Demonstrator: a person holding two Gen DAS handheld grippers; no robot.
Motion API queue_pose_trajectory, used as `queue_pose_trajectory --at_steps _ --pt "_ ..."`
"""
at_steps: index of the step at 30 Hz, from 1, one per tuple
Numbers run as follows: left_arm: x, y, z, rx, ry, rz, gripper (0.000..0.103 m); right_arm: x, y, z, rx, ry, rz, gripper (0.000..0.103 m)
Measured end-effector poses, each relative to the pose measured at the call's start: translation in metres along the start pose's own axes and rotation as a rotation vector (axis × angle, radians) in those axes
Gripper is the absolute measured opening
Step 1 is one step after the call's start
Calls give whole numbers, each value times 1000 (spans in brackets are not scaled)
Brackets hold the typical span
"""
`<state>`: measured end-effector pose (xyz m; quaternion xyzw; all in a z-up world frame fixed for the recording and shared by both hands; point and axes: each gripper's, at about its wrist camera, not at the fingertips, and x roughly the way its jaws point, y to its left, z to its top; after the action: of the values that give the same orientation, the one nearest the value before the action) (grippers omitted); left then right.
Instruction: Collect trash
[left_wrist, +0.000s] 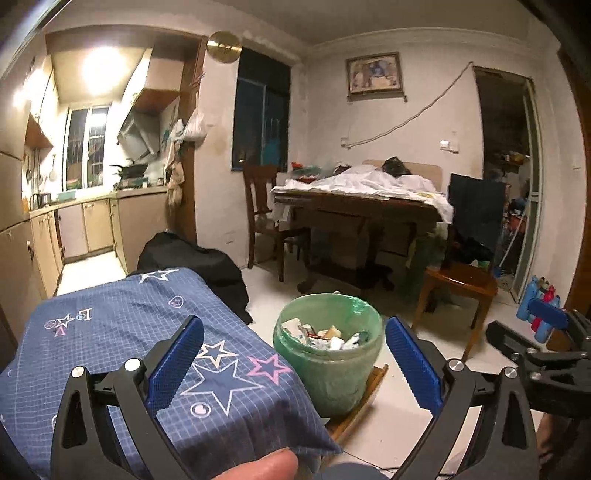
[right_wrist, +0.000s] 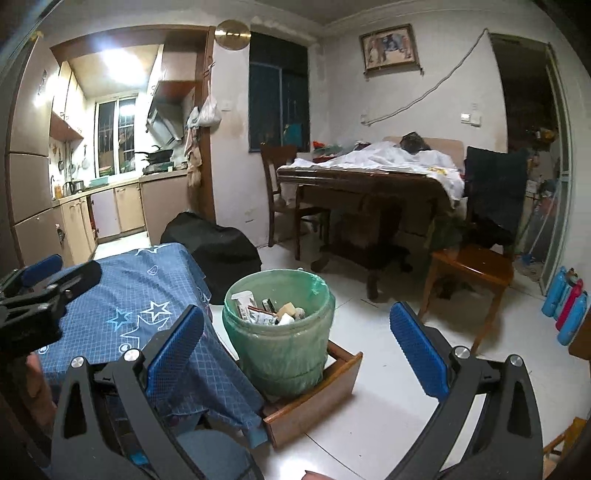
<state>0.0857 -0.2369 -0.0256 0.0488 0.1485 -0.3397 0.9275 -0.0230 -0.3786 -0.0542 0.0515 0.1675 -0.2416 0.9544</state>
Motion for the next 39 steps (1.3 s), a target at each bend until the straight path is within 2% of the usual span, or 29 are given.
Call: queue_pose_trajectory --at_steps 4,9,11,12,14,17,23,31,39 --pt "-42 -9 -10 -2 -28 17 98 -23 1 -14 -3 -23 -40 98" --pt "-79 -16 -25 -27 -21 35 98 -48 4 -25 -20 -73 -68 98" --pt "-92 -18 -30 -37 -27 49 98 -62 -7 -24 40 -96 4 98" --pt "-97 -20 -32 -41 -27 57 98 -71 -9 -22 60 -127 7 98" --pt "-105 -24 -33 -45 -27 51 98 -86 -6 -15 22 -179 -24 98" --pt "-114 -29 -29 -31 -31 33 98 -92 -3 -8 -13 -172 -54 98" --pt "-111 -35 -29 -12 -2 17 98 -89 0 -13 8 -129 -29 98" --pt "-98 -34 -26 -13 -4 33 98 -96 2 -13 10 -158 -43 98" --pt "-97 -30 -24 -25 -20 17 98 -97 2 -16 5 -170 -48 98"
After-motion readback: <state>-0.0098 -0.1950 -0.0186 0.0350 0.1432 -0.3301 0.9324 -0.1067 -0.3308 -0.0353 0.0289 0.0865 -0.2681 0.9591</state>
